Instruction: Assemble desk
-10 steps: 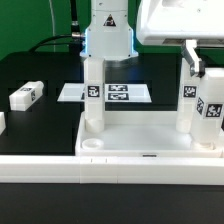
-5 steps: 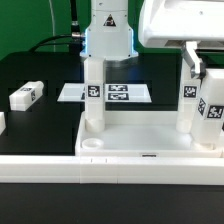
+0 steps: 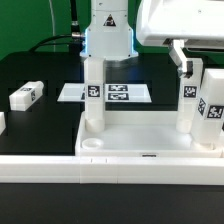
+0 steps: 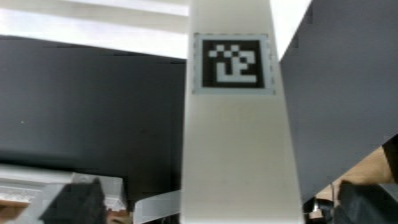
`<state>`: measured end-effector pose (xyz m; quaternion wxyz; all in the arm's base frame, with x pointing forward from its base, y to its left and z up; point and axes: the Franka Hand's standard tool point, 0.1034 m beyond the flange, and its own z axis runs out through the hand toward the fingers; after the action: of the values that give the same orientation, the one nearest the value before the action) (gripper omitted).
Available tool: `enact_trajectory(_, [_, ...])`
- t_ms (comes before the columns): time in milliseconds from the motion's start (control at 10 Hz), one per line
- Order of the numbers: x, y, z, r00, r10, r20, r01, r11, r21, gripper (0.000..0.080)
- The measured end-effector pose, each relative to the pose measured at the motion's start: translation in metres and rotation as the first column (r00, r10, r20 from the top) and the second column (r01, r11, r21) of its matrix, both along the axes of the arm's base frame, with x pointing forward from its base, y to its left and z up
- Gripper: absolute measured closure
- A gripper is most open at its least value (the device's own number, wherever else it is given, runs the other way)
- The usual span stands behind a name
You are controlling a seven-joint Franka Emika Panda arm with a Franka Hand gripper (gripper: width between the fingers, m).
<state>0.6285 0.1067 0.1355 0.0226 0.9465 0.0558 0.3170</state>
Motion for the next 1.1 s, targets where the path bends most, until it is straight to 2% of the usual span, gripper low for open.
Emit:
enact_trajectory(200, [0.002, -0.004, 0.007, 1.0, 0.008, -0.006, -0.008, 1.0, -0.007, 0.015])
enact_trajectory(400, [0.004, -0.007, 0.021, 0.999, 0.006, -0.04, -0.006, 1.0, 0.0, 0.015])
enact_trajectory(500, [0.006, -0.006, 0.024, 0.997, 0.002, -0.083, -0.001, 1.0, 0.005, 0.015])
enact_trajectory(600, [0.008, -0.005, 0.026, 0.997, 0.003, -0.071, -0.003, 1.0, 0.005, 0.015])
enact_trajectory(700, [0.006, -0.005, 0.022, 0.996, 0.002, -0.091, -0.002, 1.0, 0.003, 0.015])
enact_trajectory(1000, [0.002, -0.006, 0.008, 0.946, -0.015, -0.323, 0.013, 1.0, -0.008, 0.015])
enact_trajectory(1100, [0.005, -0.008, 0.007, 0.933, -0.02, -0.36, 0.016, 1.0, -0.014, 0.015])
